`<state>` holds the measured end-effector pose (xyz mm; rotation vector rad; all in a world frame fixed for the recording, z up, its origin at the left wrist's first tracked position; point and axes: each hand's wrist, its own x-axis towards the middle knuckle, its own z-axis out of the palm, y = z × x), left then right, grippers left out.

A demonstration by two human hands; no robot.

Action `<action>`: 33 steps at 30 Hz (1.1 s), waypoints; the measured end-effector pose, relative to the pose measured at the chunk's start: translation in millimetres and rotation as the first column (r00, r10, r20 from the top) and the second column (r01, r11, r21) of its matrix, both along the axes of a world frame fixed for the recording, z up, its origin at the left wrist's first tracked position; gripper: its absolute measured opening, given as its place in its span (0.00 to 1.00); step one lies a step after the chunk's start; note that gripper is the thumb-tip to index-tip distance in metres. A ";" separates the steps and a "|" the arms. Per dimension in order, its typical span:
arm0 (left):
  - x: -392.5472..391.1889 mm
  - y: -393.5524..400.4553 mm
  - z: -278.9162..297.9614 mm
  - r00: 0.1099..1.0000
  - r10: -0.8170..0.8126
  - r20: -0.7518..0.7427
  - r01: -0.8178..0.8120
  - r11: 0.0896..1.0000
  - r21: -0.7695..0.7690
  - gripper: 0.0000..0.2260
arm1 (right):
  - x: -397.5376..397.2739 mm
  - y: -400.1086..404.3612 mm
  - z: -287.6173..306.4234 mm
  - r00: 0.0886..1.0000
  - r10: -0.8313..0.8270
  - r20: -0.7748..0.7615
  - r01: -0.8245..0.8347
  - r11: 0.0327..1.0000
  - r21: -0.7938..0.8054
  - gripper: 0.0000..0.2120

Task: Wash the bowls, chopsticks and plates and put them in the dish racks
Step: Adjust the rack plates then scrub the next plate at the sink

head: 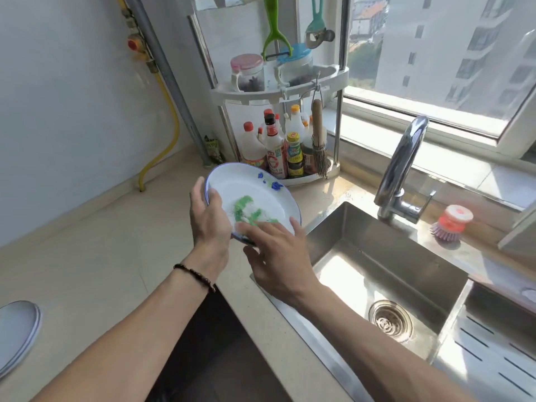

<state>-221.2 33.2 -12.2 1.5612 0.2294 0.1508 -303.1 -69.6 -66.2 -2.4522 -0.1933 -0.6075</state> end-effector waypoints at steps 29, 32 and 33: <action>-8.8 13.6 6.7 0.937 -0.300 -0.179 0.305 0.952 -0.001 0.14 | 11.6 -81.5 11.0 0.852 0.069 -0.518 -0.267 0.910 -0.318 0.42; -2.7 10.6 1.3 0.968 -0.196 -0.158 0.199 0.980 -0.003 0.14 | -18.5 -60.3 13.9 0.804 0.174 -0.569 -0.321 0.932 -0.167 0.40; -2.0 7.9 -1.4 0.967 -0.196 -0.164 0.197 0.980 -0.015 0.14 | -22.6 -50.2 16.7 0.781 0.238 -0.577 -0.340 0.937 -0.074 0.36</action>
